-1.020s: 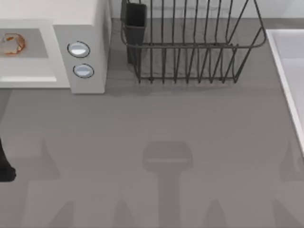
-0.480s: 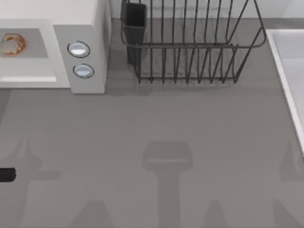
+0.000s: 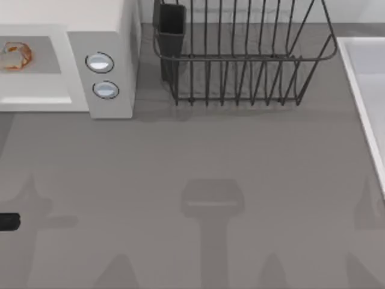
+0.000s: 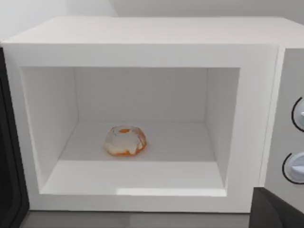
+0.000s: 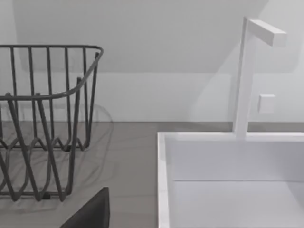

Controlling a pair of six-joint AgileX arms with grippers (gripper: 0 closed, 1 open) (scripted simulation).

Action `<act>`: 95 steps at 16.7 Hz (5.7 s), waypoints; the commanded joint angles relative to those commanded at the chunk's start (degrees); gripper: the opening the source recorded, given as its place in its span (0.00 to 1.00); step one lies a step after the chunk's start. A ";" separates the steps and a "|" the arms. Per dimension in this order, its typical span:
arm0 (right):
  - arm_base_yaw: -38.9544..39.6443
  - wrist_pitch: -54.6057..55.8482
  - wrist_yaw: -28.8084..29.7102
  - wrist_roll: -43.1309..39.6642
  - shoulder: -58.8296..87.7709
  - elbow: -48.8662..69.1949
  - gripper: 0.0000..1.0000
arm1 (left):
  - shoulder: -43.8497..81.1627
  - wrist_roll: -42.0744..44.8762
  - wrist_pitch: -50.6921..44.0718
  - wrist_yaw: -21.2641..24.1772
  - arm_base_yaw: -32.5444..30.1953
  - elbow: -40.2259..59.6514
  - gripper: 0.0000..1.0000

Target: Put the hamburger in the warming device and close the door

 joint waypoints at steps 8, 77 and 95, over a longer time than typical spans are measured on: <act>0.00 0.00 0.00 0.00 0.00 0.00 1.00 | -3.36 -0.05 -5.28 -10.42 -10.42 1.89 0.00; 0.00 0.00 0.00 0.00 0.00 0.00 1.00 | 100.70 52.92 -43.81 38.35 59.97 79.87 0.00; 0.00 0.00 0.00 0.00 0.00 0.00 1.00 | 107.80 53.37 -22.46 38.70 60.43 65.23 0.00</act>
